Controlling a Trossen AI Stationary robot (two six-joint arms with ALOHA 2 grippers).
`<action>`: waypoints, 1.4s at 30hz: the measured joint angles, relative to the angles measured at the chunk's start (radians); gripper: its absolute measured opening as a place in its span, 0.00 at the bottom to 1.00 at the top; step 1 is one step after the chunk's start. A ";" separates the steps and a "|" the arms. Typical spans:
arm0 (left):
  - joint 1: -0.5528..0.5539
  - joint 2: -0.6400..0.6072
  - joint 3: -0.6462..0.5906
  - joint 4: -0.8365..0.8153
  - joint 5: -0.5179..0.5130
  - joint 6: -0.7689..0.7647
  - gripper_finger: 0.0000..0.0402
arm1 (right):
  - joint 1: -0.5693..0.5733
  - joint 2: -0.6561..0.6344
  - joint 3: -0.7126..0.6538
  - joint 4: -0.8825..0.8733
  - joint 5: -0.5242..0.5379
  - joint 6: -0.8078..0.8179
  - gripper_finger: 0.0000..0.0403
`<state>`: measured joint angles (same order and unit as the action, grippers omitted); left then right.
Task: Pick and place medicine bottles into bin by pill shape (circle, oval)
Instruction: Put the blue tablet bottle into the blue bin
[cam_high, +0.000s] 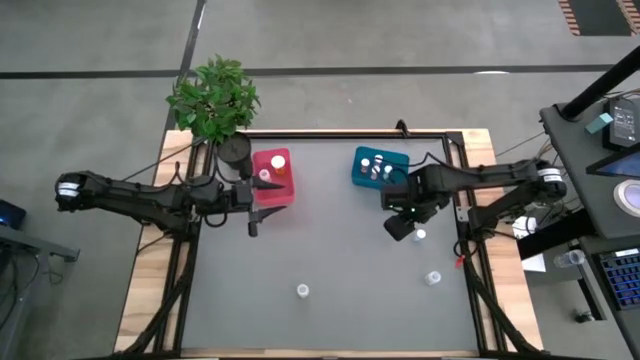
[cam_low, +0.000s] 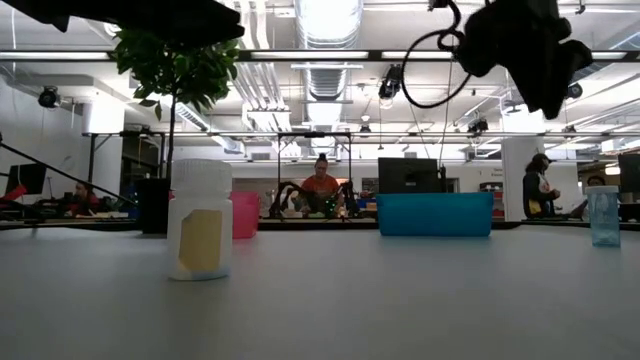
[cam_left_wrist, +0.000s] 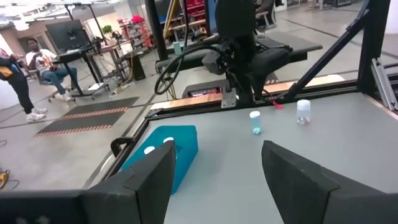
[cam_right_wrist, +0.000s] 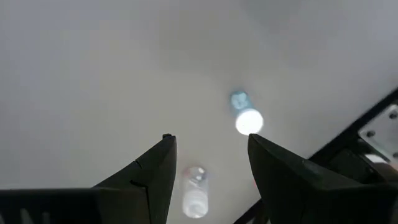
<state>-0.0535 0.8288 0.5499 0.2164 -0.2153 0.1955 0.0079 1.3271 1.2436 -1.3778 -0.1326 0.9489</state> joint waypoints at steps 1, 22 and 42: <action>0.000 -0.003 0.000 -0.005 0.000 0.000 0.55 | 0.000 -0.009 -0.016 0.000 0.000 0.004 0.46; 0.000 -0.012 0.000 -0.017 0.001 0.000 0.55 | -0.002 -0.116 -0.436 0.261 0.001 0.101 0.46; 0.001 -0.010 0.000 -0.025 0.001 0.001 0.55 | -0.002 -0.115 -0.450 0.300 0.001 0.107 0.29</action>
<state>-0.0525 0.8185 0.5495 0.1909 -0.2146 0.1963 0.0059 1.2118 0.7940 -1.0782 -0.1314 1.0557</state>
